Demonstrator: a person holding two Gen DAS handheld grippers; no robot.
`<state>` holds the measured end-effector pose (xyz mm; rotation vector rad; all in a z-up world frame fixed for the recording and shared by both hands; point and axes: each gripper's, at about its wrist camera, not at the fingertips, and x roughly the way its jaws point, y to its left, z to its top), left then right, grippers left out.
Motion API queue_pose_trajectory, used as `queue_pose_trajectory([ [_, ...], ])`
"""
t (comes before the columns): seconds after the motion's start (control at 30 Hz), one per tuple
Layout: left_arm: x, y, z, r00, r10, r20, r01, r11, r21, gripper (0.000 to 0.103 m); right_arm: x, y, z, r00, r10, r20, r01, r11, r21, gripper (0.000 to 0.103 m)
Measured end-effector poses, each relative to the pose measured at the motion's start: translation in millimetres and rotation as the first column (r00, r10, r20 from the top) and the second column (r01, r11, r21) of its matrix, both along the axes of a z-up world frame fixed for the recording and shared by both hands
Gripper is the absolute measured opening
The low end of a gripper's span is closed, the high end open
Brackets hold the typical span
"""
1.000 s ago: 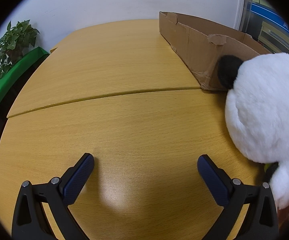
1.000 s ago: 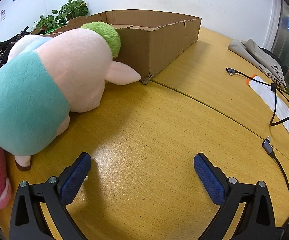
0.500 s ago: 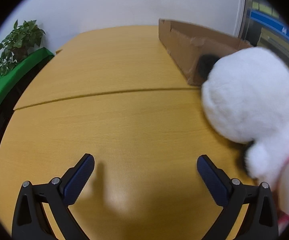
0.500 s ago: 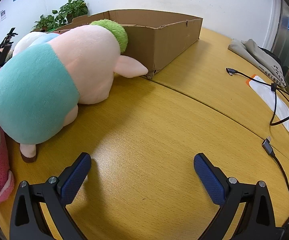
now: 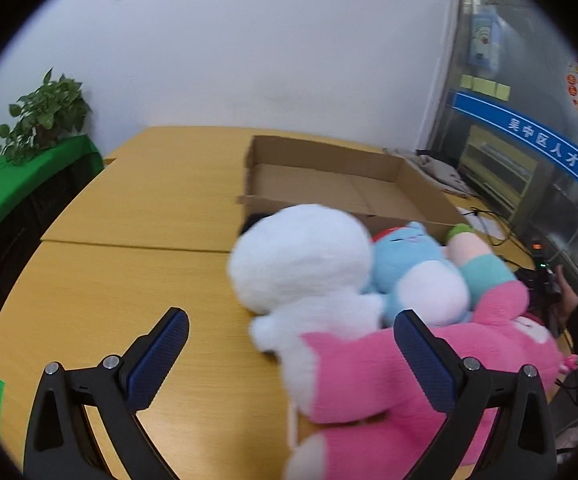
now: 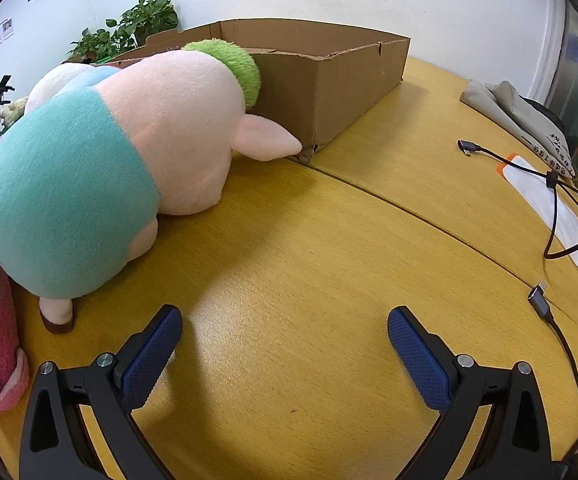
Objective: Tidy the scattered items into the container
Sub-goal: 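Move both grippers toward the large pink plush bear on the table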
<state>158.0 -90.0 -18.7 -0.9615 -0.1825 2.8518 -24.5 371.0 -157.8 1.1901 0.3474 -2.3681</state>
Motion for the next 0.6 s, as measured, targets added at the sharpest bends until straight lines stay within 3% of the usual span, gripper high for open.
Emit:
queue_pose_trajectory([
  [0.1,-1,29,0,1.0,-0.001,0.013,0.002,1.0,-0.023,0.102,1,-3,1,0.999,-0.051,0.002,0.051,0.999,0.007,0.103],
  [0.17,-5,40,-3,0.999,0.0,0.054,0.002,0.999,-0.044,0.102,10,-5,6,0.989,-0.147,0.027,0.145,0.988,0.059,0.103],
  [0.23,-2,50,-3,0.997,0.003,0.081,0.002,0.998,-0.06,0.102,31,-11,25,0.974,-0.224,-0.031,0.226,0.969,0.103,0.103],
  [0.33,8,65,0,0.996,-0.058,0.072,0.061,0.998,-0.031,0.102,90,-34,80,0.951,-0.259,-0.168,0.27,0.962,0.048,0.103],
  [0.43,16,87,1,0.987,-0.149,0.061,0.151,0.988,-0.017,0.102,138,-67,118,0.923,-0.302,-0.237,0.309,0.951,-0.007,0.103],
  [0.6,30,113,0,0.971,-0.237,0.042,0.238,0.971,-0.003,0.102,184,-121,135,0.897,-0.393,-0.202,0.375,0.919,-0.123,0.103],
])
